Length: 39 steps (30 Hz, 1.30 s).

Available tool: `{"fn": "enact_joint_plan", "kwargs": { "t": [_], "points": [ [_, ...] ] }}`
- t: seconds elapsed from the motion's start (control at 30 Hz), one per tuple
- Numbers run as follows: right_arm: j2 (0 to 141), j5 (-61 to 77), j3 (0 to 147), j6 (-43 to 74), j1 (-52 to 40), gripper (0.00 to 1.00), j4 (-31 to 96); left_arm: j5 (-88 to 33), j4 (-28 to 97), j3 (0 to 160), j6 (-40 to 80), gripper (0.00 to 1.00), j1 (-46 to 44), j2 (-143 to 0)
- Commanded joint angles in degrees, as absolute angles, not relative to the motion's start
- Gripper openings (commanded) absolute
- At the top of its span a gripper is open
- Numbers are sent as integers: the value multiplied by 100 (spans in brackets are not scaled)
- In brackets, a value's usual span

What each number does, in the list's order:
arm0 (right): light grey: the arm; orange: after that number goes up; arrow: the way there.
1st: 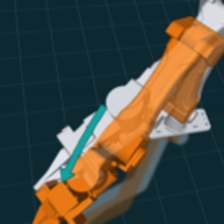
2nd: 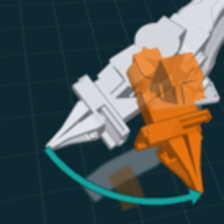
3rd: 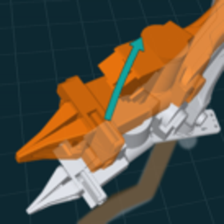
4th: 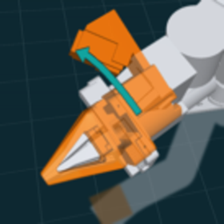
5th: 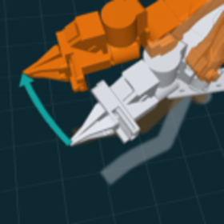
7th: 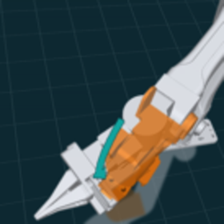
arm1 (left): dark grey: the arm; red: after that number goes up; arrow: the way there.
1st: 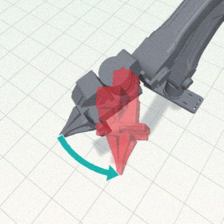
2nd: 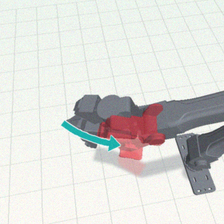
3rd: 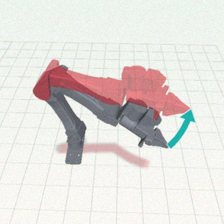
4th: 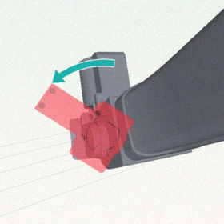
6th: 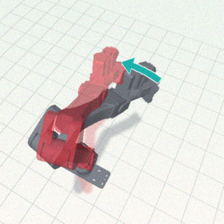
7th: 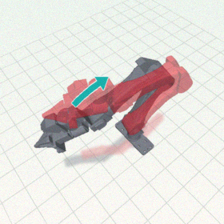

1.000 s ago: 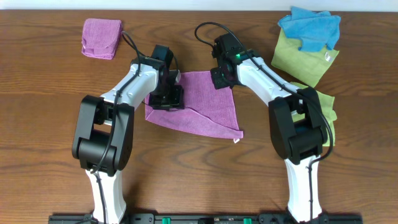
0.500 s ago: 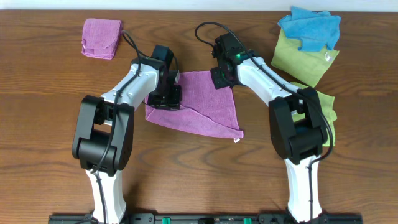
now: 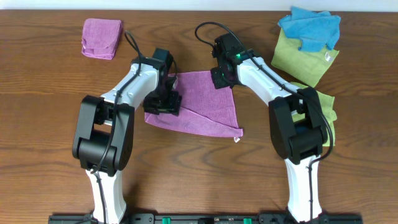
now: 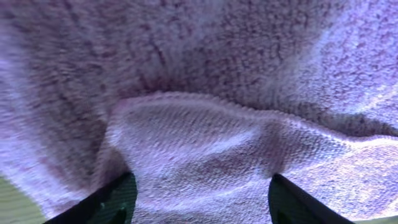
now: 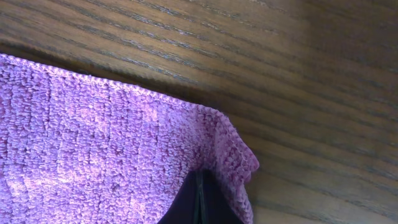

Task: Fold the cloth

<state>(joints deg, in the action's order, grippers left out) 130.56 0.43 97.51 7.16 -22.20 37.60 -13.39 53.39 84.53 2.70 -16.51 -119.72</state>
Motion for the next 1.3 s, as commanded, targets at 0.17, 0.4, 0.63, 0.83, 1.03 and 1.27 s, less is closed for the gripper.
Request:
{"fn": "enact_joint_plan", "kwargs": {
  "t": [0.17,0.4,0.63,0.83,1.03,1.27],
  "points": [
    [13472,-106,9644,659,-2130,1,3837,-1046,5470,8796,169,69,-1658,-12073],
    [13472,-104,9644,659,-2130,1,3830,-985,5065,8792,169,69,-1658,-12073],
    [13472,-104,9644,659,-2130,1,3833,-919,4633,8788,165,72,-1658,-12075],
    [13472,-104,9644,659,-2130,1,3830,-860,4442,8707,141,73,-1658,-12075],
    [13472,-104,9644,659,-2130,1,3833,-906,4320,8639,148,72,-1658,-12075],
    [13472,-104,9644,657,-2130,1,3830,-1013,4327,8632,145,68,-1658,-12084]
  ]
}}
